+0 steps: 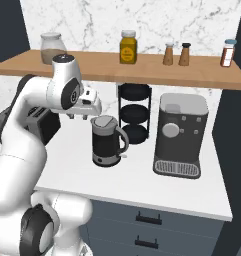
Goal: Navigate to the microwave.
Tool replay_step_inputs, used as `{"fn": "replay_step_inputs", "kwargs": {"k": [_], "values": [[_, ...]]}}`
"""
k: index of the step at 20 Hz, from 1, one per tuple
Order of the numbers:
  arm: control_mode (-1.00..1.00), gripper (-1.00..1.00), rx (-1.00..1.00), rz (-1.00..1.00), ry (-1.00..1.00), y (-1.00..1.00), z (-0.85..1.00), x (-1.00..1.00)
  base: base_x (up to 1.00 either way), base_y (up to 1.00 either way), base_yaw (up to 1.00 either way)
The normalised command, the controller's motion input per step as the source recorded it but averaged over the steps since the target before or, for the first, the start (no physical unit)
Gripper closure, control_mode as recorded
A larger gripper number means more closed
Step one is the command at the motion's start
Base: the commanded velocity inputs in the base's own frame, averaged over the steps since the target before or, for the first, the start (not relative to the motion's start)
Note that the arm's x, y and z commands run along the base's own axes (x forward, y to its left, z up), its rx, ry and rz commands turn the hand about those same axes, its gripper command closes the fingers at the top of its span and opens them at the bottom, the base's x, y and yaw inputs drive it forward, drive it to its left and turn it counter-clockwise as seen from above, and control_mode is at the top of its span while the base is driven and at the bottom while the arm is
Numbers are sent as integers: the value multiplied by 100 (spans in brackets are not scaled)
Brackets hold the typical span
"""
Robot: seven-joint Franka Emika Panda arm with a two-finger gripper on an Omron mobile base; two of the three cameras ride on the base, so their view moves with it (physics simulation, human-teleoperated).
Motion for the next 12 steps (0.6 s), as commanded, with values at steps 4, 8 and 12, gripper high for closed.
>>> {"fn": "replay_step_inputs", "kwargs": {"k": [4,8,12], "values": [[-100,-100,0,2,-11,8,0,-57,0,0,0],[-100,-100,0,0,-5,0,0,-100,0,0,0],[-100,-100,0,0,-19,0,0,-100,0,0,0]]}}
